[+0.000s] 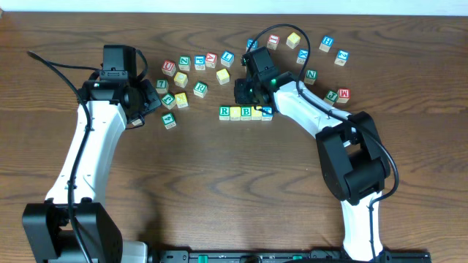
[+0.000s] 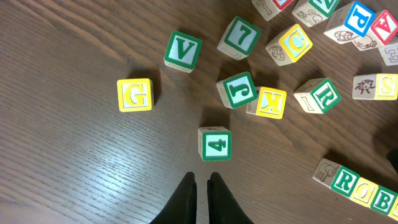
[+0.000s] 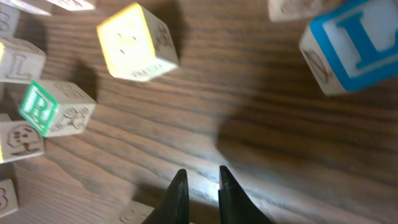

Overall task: Spell out ROBOT
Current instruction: 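Move the right gripper over the row toward the T end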

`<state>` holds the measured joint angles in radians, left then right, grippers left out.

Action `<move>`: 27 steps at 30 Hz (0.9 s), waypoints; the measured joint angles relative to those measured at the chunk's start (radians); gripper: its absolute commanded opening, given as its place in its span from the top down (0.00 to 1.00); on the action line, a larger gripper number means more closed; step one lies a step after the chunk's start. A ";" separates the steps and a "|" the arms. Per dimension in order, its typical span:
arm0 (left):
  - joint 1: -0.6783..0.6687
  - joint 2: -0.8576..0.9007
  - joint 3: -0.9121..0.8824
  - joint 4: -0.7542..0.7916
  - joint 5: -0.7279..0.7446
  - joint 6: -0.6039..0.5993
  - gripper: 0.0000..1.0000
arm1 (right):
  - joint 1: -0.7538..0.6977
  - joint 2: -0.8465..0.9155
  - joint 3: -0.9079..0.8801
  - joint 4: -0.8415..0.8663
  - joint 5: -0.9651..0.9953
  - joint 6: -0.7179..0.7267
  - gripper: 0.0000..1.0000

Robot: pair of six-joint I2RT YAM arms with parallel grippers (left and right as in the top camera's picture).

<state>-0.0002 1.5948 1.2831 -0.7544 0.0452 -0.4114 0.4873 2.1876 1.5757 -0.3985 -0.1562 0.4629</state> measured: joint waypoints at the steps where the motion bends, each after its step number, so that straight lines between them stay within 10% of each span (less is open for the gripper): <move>1: 0.000 0.000 0.000 0.000 0.000 0.000 0.91 | -0.002 -0.001 0.000 -0.011 0.002 0.000 0.89; 18: 0.000 0.000 -0.001 0.002 0.000 0.000 0.91 | -0.094 -0.299 0.010 -0.441 0.042 -0.024 0.92; 27: 0.000 0.000 -0.001 0.004 0.000 0.000 0.91 | -0.042 -0.278 -0.148 -0.380 0.041 -0.014 0.96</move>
<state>-0.0002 1.5948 1.2823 -0.7502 0.0452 -0.4114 0.4454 1.9091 1.4281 -0.7780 -0.1154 0.4488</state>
